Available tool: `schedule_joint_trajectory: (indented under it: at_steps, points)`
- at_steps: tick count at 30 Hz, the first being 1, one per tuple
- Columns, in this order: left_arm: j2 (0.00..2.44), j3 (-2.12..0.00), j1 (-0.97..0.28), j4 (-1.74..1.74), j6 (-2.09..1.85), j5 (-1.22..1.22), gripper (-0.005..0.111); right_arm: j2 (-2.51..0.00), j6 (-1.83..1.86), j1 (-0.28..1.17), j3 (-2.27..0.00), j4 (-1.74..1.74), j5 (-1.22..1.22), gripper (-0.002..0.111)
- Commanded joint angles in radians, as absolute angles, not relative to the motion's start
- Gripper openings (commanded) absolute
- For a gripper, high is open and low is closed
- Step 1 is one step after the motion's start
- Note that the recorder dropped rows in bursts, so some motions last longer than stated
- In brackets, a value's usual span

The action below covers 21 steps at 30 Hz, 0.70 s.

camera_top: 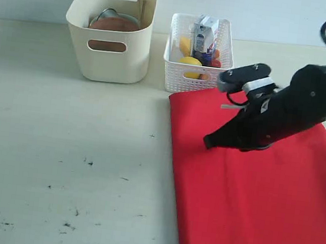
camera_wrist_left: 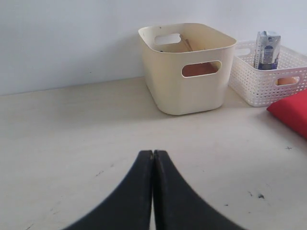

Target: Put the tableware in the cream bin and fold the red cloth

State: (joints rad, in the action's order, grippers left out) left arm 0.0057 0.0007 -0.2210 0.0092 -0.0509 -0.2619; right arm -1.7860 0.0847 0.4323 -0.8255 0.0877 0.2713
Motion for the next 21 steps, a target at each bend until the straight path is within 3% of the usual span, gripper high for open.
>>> schedule_joint_trajectory:
  at_steps: [1, 9, 21]
  points:
    - [0.000, 0.000, -0.219, 0.011, -0.053, -0.265, 0.003, -1.882, 0.104, 0.439, -0.824, 0.032, 0.263, 0.000]
    - [0.000, 0.000, -0.219, 0.011, -0.053, -0.265, 0.003, -1.895, 0.000, 0.292, -0.824, -0.153, 0.398, 0.000]
    - [0.000, 0.000, -0.219, 0.011, -0.053, -0.265, 0.003, -1.886, -0.108, 0.151, -0.824, -0.290, 0.313, 0.000]
